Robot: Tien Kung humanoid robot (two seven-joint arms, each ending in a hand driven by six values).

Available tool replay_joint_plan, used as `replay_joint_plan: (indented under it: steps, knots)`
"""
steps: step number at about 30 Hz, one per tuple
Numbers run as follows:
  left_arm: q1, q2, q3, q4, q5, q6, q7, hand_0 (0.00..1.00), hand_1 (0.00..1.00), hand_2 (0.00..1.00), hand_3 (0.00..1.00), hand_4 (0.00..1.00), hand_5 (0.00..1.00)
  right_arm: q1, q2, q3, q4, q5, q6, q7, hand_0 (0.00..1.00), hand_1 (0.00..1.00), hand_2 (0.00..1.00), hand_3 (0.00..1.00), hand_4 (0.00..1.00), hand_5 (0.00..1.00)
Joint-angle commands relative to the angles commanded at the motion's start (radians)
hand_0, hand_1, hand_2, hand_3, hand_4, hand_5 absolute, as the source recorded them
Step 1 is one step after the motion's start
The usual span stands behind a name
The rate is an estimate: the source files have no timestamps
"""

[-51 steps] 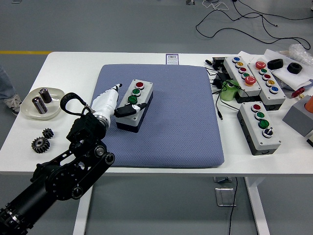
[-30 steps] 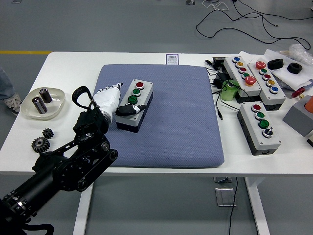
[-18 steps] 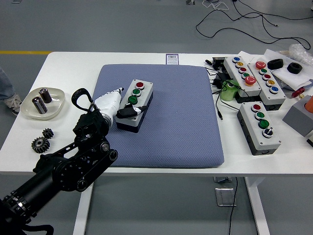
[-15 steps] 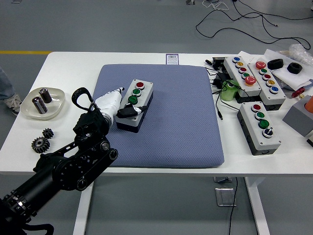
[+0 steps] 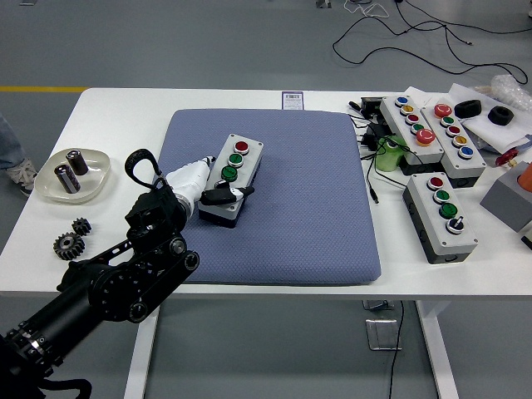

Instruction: Pick up the button,place it on the desk,press the button,press the button

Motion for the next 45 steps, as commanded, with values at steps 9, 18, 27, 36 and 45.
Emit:
replay_joint_plan:
  steps: [9, 18, 27, 36, 45]
  knots:
    - [-0.021, 0.0, 0.009, 0.002, -0.006, -0.006, 0.0, 0.888, 0.998, 0.998, 0.998, 0.998, 0.731, 0.002, -0.001, 0.003, 0.0, -0.002, -0.001, 0.0, 0.672, 0.646, 0.684, 0.631, 0.309, 0.172]
    - [-0.027, 0.0, 0.028, 0.043, 0.0, -0.024, 0.0, 0.891, 0.998, 0.998, 0.998, 0.998, 0.707, 0.001, -0.003, 0.007, 0.0, -0.006, -0.001, -0.001, 0.672, 0.646, 0.684, 0.63, 0.308, 0.171]
    - [-0.036, 0.0, 0.034, 0.043, 0.048, -0.034, 0.0, 0.872, 0.998, 0.998, 0.998, 0.998, 0.508, 0.0, -0.004, 0.013, 0.0, -0.013, 0.0, -0.001, 0.672, 0.646, 0.683, 0.63, 0.308, 0.171]
    - [-0.039, 0.0, 0.034, 0.038, 0.109, -0.061, 0.0, 0.661, 0.846, 0.915, 0.949, 0.84, 0.242, 0.001, -0.004, 0.014, 0.0, -0.013, 0.0, -0.002, 0.672, 0.646, 0.683, 0.629, 0.308, 0.171]
    - [-0.042, 0.0, 0.034, 0.042, 0.095, -0.067, 0.0, 0.581, 0.766, 0.843, 0.908, 0.83, 0.244, 0.001, -0.004, 0.016, 0.0, -0.014, -0.001, -0.002, 0.672, 0.646, 0.683, 0.629, 0.308, 0.171]
